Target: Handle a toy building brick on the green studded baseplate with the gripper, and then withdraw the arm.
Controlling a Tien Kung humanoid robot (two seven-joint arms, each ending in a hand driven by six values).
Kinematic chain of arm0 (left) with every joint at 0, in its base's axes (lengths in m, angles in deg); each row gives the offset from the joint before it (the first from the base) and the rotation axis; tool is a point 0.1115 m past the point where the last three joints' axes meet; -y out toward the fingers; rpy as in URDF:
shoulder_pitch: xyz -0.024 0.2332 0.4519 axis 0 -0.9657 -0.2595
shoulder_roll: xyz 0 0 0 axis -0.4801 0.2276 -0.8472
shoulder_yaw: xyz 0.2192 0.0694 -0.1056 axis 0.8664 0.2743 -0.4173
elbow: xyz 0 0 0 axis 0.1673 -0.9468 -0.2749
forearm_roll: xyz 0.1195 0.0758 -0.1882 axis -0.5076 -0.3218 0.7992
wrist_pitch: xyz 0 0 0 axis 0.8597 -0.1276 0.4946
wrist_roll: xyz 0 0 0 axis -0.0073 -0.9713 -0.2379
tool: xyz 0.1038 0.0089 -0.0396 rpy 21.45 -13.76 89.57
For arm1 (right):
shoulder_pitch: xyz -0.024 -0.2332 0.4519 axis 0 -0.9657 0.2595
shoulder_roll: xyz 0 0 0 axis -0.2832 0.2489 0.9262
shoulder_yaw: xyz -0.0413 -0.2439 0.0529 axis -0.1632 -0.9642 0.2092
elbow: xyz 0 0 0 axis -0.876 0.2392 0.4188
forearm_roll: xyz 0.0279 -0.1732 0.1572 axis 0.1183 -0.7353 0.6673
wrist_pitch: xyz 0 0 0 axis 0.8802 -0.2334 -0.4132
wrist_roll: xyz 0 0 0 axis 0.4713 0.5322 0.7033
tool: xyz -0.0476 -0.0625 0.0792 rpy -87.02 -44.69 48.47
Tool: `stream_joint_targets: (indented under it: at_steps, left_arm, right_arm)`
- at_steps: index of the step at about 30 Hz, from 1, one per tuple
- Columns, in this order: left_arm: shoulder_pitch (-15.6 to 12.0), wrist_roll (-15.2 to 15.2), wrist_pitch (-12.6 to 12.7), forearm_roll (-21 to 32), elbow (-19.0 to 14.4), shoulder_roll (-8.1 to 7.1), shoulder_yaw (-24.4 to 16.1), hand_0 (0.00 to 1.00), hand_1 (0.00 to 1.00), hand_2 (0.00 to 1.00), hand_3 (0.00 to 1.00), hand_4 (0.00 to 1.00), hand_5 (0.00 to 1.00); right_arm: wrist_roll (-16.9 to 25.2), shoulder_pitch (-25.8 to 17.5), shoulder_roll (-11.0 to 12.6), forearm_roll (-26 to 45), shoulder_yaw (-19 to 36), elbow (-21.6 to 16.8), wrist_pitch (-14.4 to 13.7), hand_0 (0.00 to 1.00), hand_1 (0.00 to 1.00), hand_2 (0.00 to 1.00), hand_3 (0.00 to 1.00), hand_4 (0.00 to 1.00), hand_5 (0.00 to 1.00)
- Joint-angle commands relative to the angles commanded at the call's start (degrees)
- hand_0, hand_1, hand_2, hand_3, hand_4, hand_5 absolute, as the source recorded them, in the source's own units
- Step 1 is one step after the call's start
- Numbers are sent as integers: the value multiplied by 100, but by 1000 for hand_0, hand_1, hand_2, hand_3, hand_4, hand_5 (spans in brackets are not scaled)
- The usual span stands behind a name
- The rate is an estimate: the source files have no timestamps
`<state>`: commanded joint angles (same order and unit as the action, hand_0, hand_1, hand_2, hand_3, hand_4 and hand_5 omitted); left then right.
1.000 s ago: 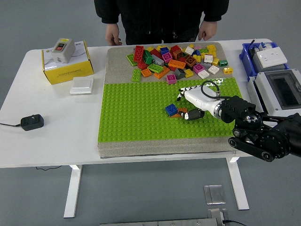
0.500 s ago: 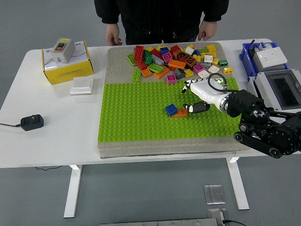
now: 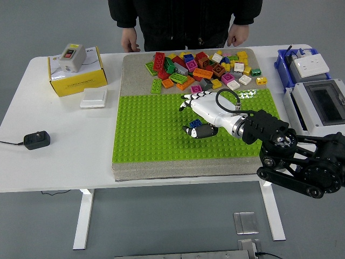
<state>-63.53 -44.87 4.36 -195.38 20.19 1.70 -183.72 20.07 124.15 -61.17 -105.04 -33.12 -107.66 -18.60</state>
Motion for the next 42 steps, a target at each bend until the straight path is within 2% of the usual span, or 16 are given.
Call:
stream_joint_targets:
  at_steps: [1, 2, 7, 8, 17, 42]
  left_arm:
    - [0, 0, 1, -3, 0, 0, -2, 650, 614, 546, 659, 388, 486]
    - [0, 1, 3, -4, 0, 0, -3, 651, 613, 546, 659, 388, 485]
    - [-2, 3, 12, 9, 0, 2, 9, 651, 613, 546, 659, 388, 485]
    - [-1, 4, 14, 14, 0, 4, 14, 651, 613, 545, 659, 387, 484]
    - [3, 4, 22, 54, 0, 4, 39, 652, 613, 545, 658, 387, 484]
    - [7, 13, 41, 73, 0, 0, 49, 651, 613, 545, 659, 387, 487]
  right_arm:
    - [2, -11, -39, -11, -28, 29, -9, 905, 943, 975, 771, 607, 498]
    - [6, -18, -66, -15, -46, 56, -18, 920, 946, 979, 728, 518, 549]
    - [43, -40, -128, -6, -75, 231, -48, 920, 946, 979, 728, 518, 549]
    - [46, -44, -129, -8, -76, 264, -51, 926, 953, 985, 723, 506, 606]
    - [84, -96, -88, 51, -165, 487, -55, 926, 951, 986, 722, 510, 614]
    - [193, -114, -92, 296, -201, 812, -111, 931, 953, 992, 724, 511, 617]
